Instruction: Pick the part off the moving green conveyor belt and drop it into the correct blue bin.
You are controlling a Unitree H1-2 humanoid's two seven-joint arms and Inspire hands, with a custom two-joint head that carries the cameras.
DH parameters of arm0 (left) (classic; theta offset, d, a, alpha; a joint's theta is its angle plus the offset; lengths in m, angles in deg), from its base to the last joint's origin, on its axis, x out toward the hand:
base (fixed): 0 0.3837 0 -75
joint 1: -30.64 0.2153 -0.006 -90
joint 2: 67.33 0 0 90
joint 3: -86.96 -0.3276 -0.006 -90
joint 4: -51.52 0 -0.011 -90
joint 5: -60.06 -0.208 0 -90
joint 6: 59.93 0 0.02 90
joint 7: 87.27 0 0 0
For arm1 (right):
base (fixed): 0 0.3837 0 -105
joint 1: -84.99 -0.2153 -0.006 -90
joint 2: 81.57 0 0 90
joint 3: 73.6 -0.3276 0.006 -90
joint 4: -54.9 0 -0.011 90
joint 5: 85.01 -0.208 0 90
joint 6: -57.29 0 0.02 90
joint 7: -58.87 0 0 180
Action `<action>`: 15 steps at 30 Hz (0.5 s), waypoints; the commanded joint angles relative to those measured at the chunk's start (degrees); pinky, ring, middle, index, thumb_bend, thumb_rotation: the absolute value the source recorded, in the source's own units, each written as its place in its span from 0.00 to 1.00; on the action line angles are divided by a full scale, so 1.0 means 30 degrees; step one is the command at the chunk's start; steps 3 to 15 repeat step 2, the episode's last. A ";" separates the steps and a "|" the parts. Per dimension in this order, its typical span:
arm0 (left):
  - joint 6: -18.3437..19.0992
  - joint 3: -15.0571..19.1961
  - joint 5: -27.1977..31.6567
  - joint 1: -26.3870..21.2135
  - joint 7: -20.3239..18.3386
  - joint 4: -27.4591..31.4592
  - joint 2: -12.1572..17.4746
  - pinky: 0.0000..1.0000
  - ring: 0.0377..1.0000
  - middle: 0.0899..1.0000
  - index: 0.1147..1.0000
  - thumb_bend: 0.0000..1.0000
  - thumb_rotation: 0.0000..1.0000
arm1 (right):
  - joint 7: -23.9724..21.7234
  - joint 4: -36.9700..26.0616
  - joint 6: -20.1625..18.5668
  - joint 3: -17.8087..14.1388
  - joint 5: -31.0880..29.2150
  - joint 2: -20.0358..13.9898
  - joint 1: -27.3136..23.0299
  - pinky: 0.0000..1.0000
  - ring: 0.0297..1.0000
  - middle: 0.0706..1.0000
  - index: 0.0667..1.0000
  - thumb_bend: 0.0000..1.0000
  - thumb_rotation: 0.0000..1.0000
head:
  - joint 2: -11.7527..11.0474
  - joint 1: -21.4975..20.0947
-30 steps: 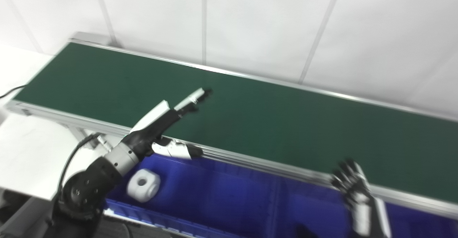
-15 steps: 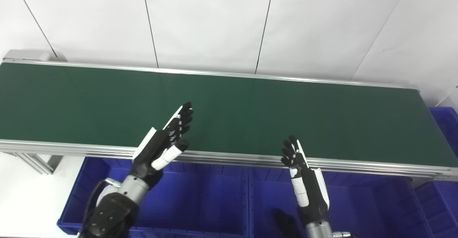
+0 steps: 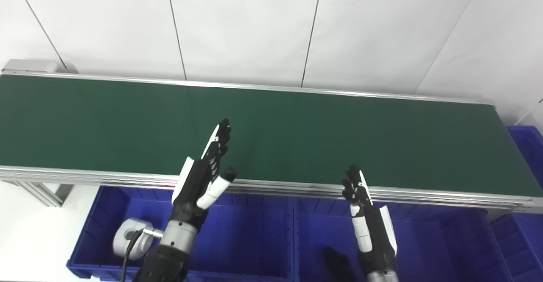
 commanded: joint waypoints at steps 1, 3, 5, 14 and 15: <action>-0.1095 -0.0244 -0.0385 -0.0008 0.0475 0.0830 -0.0247 1.00 1.00 1.00 1.00 0.79 0.89 | -0.0075 -0.0843 -0.0184 -0.0031 -0.0185 0.0008 -0.0218 0.95 0.96 0.98 1.00 0.89 1.00 | 0.0156 0.0236; -0.1148 -0.0328 -0.0559 0.0101 0.0594 0.0909 -0.0306 1.00 1.00 1.00 1.00 0.79 0.89 | -0.0101 -0.0902 -0.0250 -0.0060 -0.0180 -0.0066 -0.0227 0.95 0.96 0.98 1.00 0.89 1.00 | 0.0276 0.0429; -0.1148 -0.0328 -0.0559 0.0101 0.0594 0.0909 -0.0306 1.00 1.00 1.00 1.00 0.79 0.89 | -0.0101 -0.0902 -0.0250 -0.0060 -0.0180 -0.0066 -0.0227 0.95 0.96 0.98 1.00 0.89 1.00 | 0.0276 0.0429; -0.1148 -0.0328 -0.0559 0.0101 0.0594 0.0909 -0.0306 1.00 1.00 1.00 1.00 0.79 0.89 | -0.0101 -0.0902 -0.0250 -0.0060 -0.0180 -0.0066 -0.0227 0.95 0.96 0.98 1.00 0.89 1.00 | 0.0276 0.0429; -0.1148 -0.0328 -0.0559 0.0101 0.0594 0.0909 -0.0306 1.00 1.00 1.00 1.00 0.79 0.89 | -0.0101 -0.0902 -0.0250 -0.0060 -0.0180 -0.0066 -0.0227 0.95 0.96 0.98 1.00 0.89 1.00 | 0.0276 0.0429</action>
